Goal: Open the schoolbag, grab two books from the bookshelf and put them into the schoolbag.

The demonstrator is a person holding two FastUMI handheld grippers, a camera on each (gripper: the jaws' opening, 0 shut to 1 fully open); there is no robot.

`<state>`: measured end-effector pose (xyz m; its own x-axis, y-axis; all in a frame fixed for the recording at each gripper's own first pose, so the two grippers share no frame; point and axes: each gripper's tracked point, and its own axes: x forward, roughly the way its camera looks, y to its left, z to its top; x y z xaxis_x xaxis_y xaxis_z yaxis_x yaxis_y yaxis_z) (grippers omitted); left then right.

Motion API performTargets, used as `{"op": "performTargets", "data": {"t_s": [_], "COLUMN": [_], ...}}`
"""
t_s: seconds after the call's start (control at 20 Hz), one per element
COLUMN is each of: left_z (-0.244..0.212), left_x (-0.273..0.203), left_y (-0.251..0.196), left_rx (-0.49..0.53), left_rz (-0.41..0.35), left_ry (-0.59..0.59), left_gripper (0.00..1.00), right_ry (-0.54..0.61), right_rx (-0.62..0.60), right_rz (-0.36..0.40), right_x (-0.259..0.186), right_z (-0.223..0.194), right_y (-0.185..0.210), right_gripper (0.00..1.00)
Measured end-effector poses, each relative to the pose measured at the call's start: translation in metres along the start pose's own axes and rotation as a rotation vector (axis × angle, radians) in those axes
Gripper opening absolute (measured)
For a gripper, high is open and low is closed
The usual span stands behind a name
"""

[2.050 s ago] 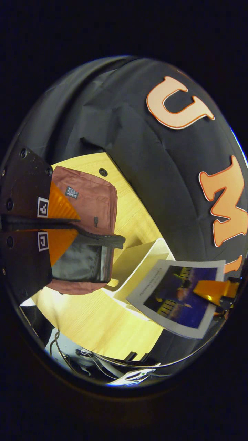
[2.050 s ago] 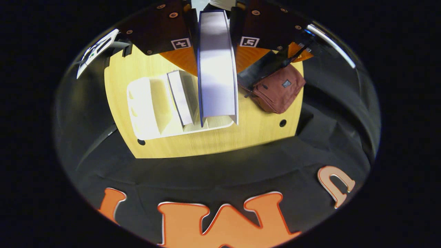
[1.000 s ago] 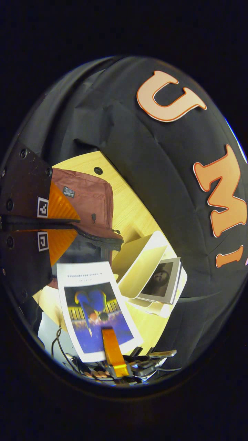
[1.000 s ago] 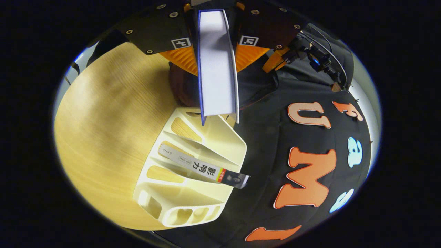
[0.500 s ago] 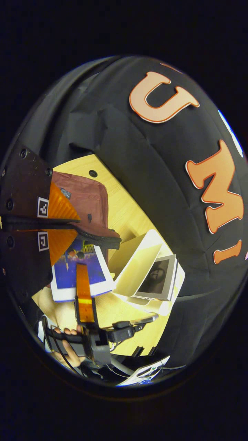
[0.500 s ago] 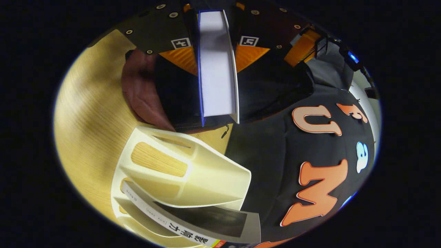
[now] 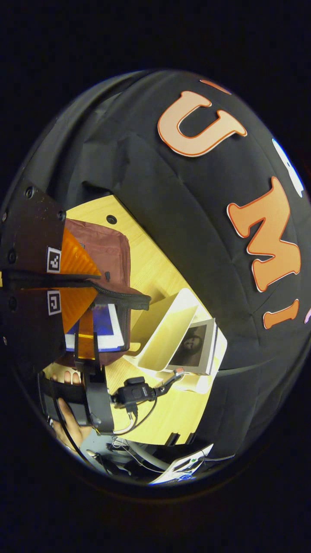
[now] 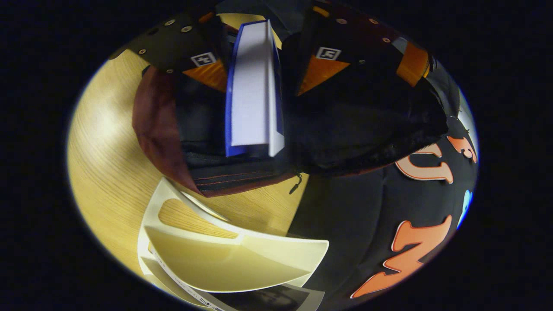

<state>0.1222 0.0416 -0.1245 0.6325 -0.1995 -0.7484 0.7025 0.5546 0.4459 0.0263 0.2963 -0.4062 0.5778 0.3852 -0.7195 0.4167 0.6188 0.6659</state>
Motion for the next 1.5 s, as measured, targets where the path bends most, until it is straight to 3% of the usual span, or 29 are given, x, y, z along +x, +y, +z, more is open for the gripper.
{"op": "performTargets", "data": {"t_s": [0.05,0.1,0.55,0.8,1.0,1.2,1.5], "left_z": [-0.001,-0.002,-0.013,-0.017,-0.02,-0.022,-0.022], "left_x": [0.0,0.0,0.001,0.002,0.003,0.004,0.008], "left_y": [0.0,0.0,-0.009,-0.01,-0.01,-0.01,-0.007], "left_rx": [-0.016,-0.027,-0.054,-0.061,-0.063,-0.062,-0.076], "left_rz": [-0.008,-0.014,-0.05,-0.065,-0.06,-0.055,-0.035], "left_ry": [-0.003,-0.004,-0.005,0.004,0.01,0.018,0.046], "left_gripper": [0.01,0.01,0.01,0.01,0.01,0.01,0.01], "right_ry": [0.01,0.011,-0.02,-0.06,-0.106,-0.123,-0.011], "right_rx": [-0.014,-0.025,-0.202,-0.418,-0.553,-0.691,-0.836], "right_rz": [-0.021,-0.043,-0.199,-0.339,-0.416,-0.487,-0.596], "right_x": [-0.008,-0.015,-0.111,-0.183,-0.219,-0.218,-0.167], "right_z": [-0.001,0.003,0.051,0.113,0.179,0.239,0.291], "right_y": [-0.007,-0.014,-0.068,-0.065,-0.033,0.007,0.04], "right_gripper": [0.67,0.97,0.98,0.98,0.98,0.98,0.98]}}
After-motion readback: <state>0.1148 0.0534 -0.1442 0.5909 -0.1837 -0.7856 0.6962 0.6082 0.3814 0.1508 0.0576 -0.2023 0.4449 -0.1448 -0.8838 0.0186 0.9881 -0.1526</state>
